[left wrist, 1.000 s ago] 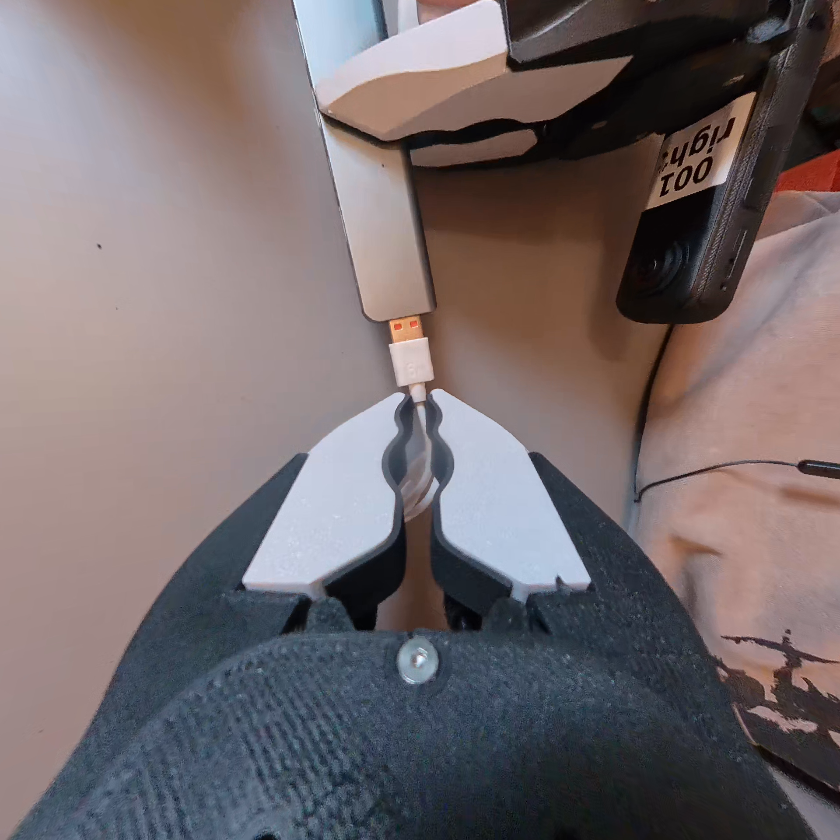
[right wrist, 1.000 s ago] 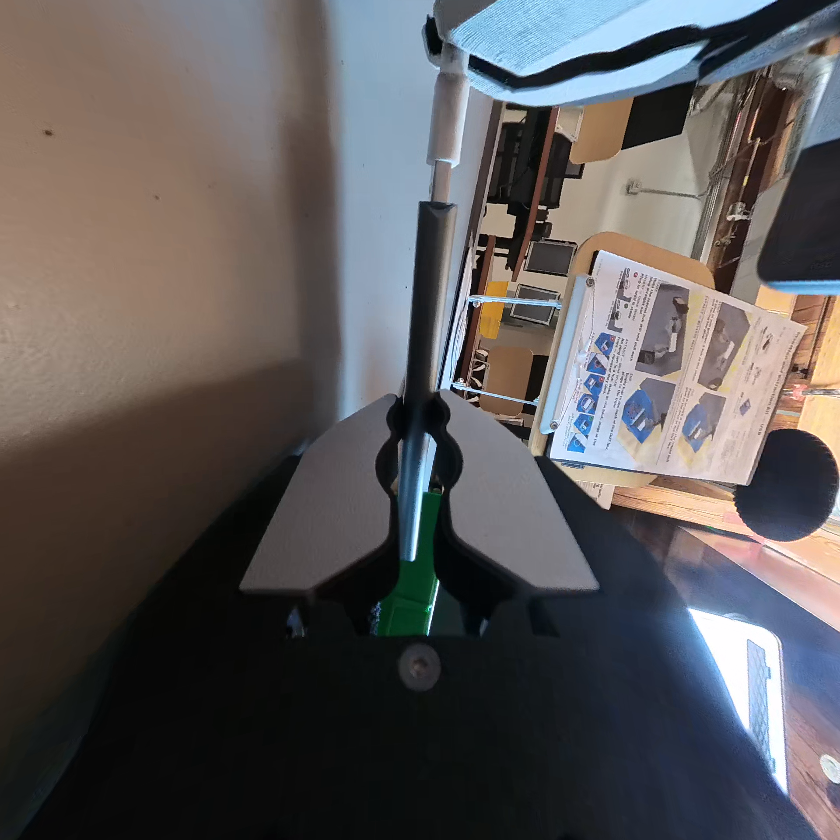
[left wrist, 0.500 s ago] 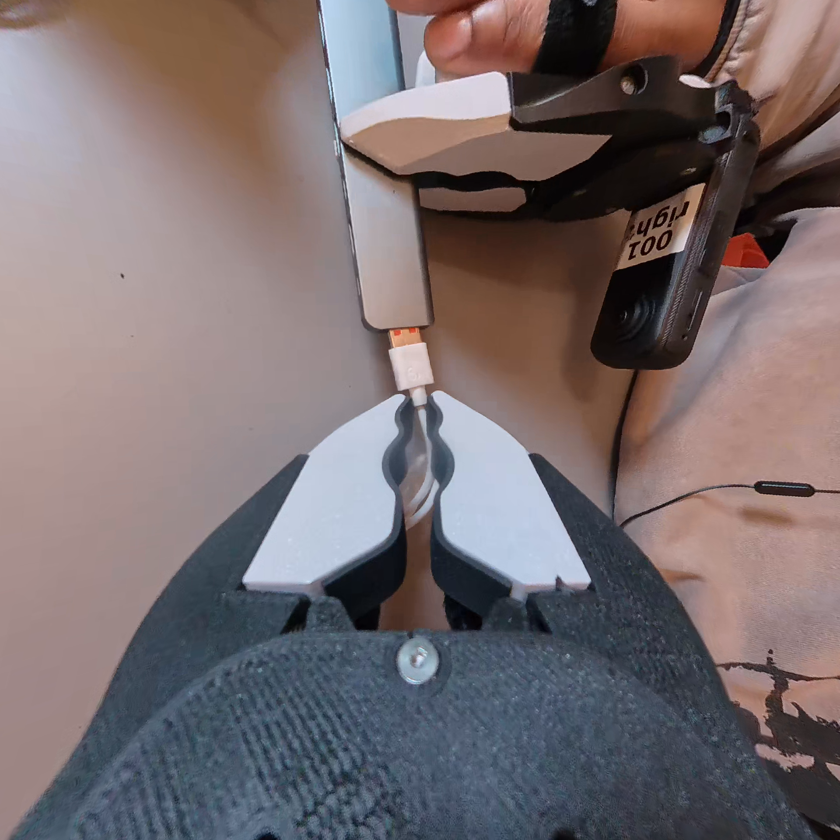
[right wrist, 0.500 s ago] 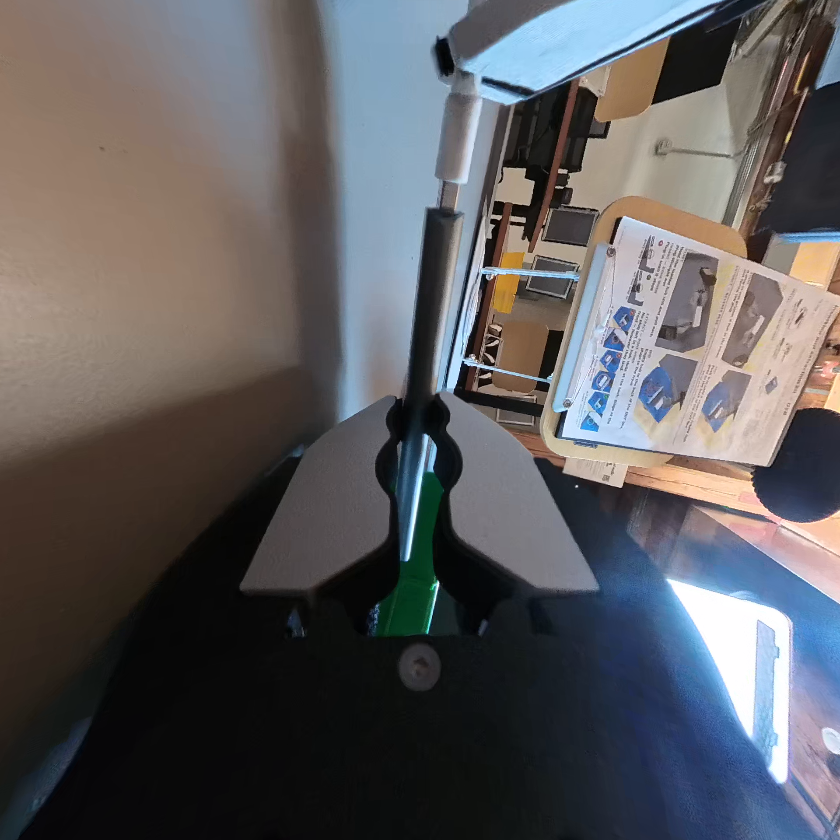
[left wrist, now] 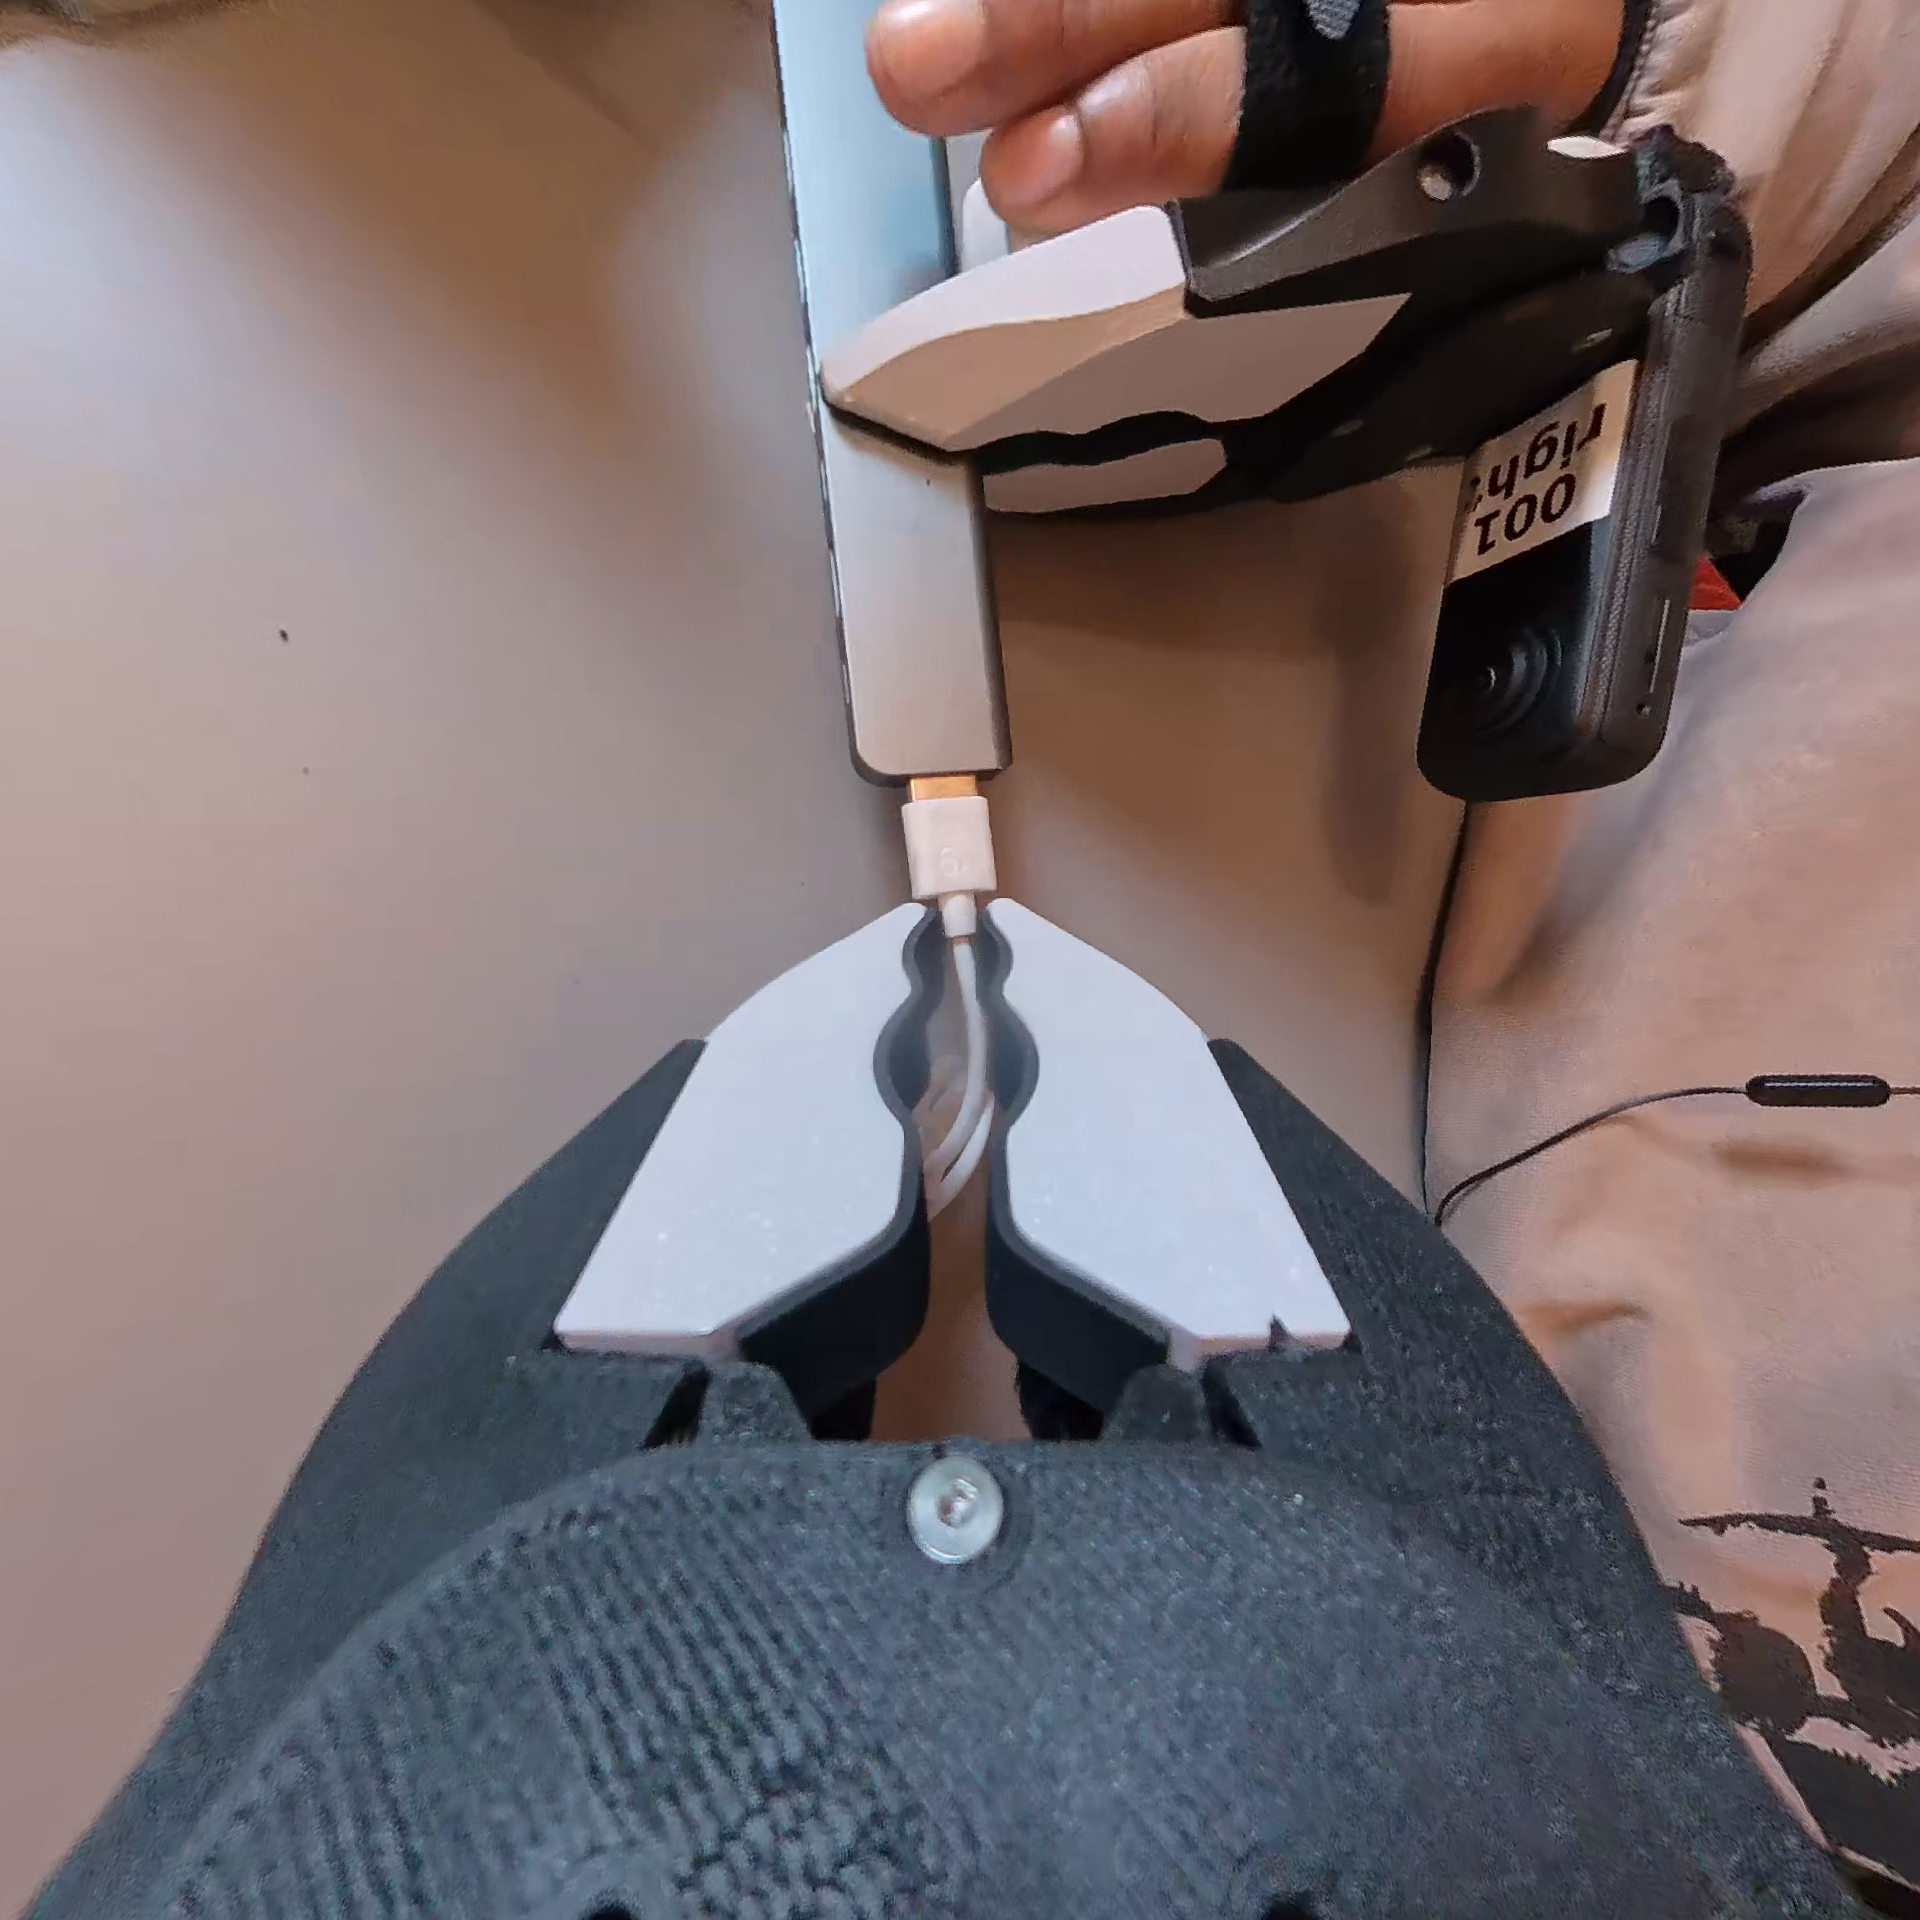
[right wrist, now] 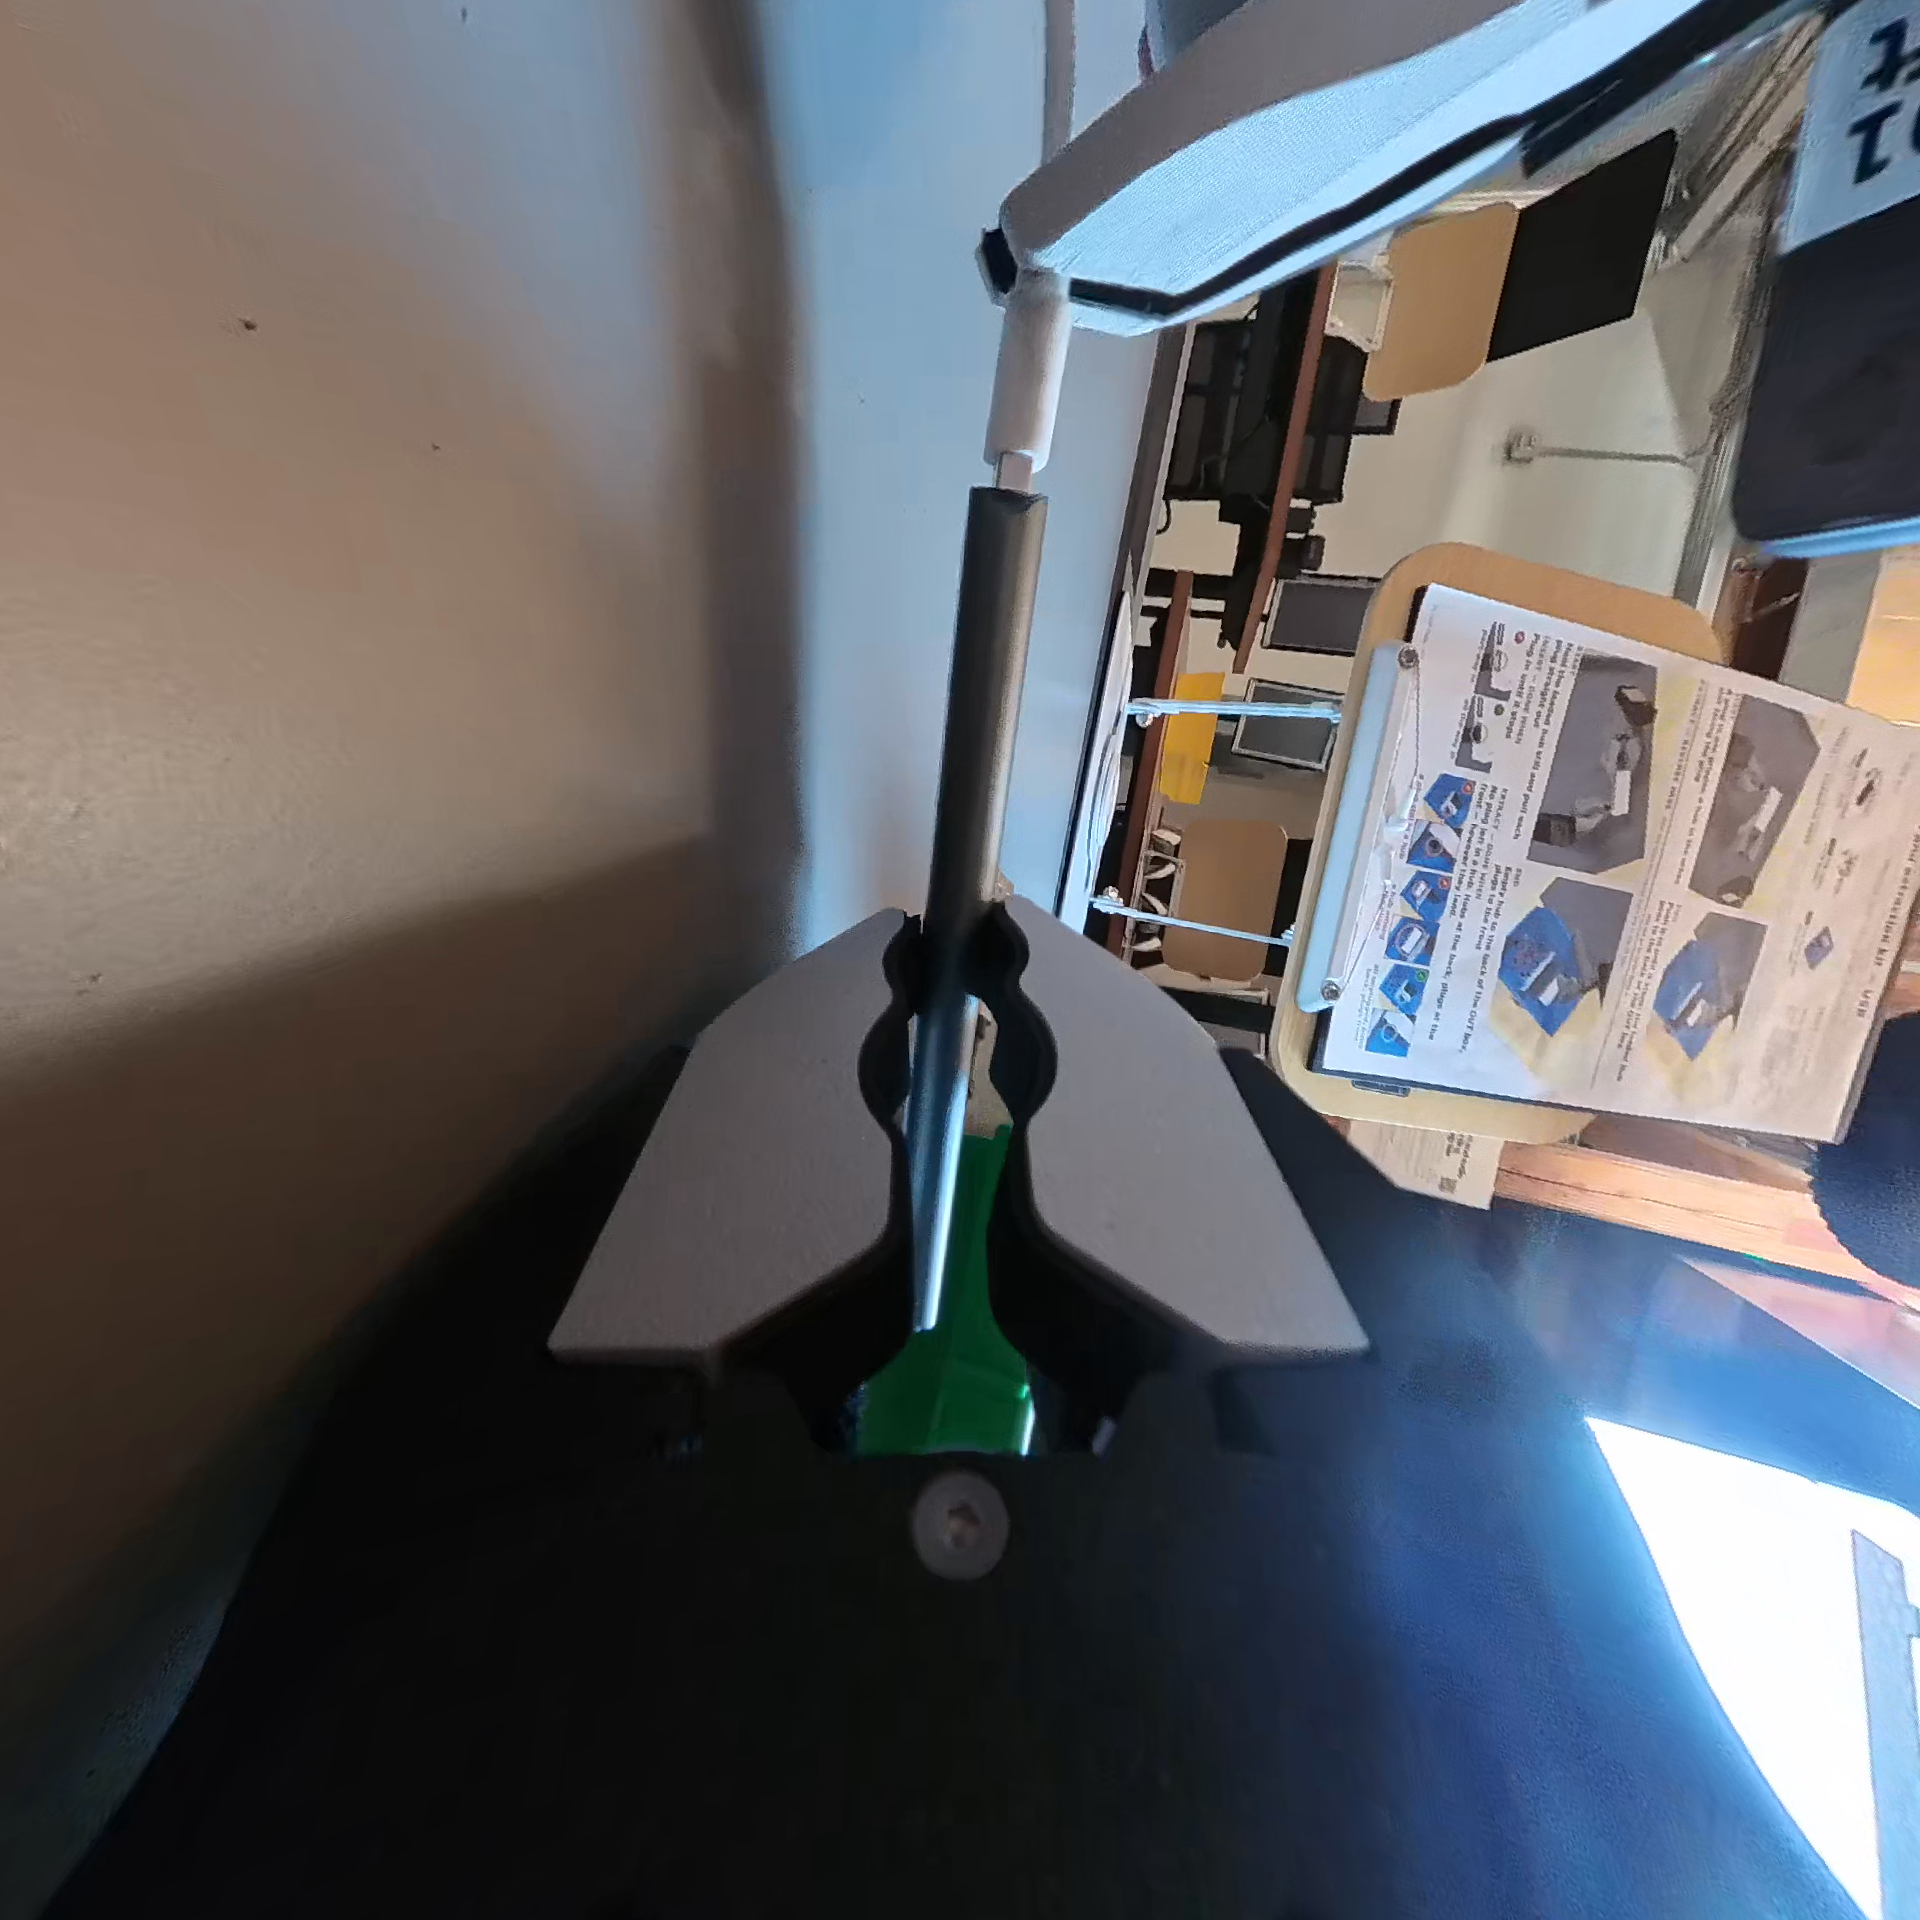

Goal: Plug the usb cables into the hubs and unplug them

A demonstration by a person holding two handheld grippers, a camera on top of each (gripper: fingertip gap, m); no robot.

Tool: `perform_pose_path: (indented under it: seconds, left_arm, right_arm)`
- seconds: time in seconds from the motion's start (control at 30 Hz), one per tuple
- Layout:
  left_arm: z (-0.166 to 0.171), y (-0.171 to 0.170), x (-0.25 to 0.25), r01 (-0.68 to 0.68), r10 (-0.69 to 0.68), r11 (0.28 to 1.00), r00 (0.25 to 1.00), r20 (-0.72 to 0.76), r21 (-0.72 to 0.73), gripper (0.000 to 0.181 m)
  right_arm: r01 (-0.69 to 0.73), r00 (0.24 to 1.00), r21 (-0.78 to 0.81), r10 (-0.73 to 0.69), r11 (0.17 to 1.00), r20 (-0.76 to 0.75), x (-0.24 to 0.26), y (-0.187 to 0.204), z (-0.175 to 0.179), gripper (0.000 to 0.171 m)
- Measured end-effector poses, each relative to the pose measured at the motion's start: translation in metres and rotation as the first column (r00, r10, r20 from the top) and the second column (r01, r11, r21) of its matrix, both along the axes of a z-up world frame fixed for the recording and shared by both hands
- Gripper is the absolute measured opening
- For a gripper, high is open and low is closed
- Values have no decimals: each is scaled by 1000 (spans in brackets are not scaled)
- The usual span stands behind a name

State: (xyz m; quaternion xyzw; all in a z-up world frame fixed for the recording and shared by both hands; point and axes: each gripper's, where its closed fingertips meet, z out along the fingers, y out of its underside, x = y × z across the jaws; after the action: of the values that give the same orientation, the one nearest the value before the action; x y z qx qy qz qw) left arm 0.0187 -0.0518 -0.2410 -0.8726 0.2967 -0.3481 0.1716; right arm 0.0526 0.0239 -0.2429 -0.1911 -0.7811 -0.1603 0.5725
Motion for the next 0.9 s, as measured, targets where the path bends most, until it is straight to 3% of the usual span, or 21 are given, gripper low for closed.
perform_pose_path:
  seconds: [0.6, 0.9]
  left_arm:
    - [-2, 3, 2, -84, 85, 991, 996, -12, 105, 5]
    - [24, 3, 9, -162, 126, 968, 974, 187, 189, 6]
  right_arm:
    - [11, 999, -72, -13, 997, -32, 3, -1, 3, 9]
    - [-3, 998, -68, -1, 998, -61, -7, -2, 7, 15]
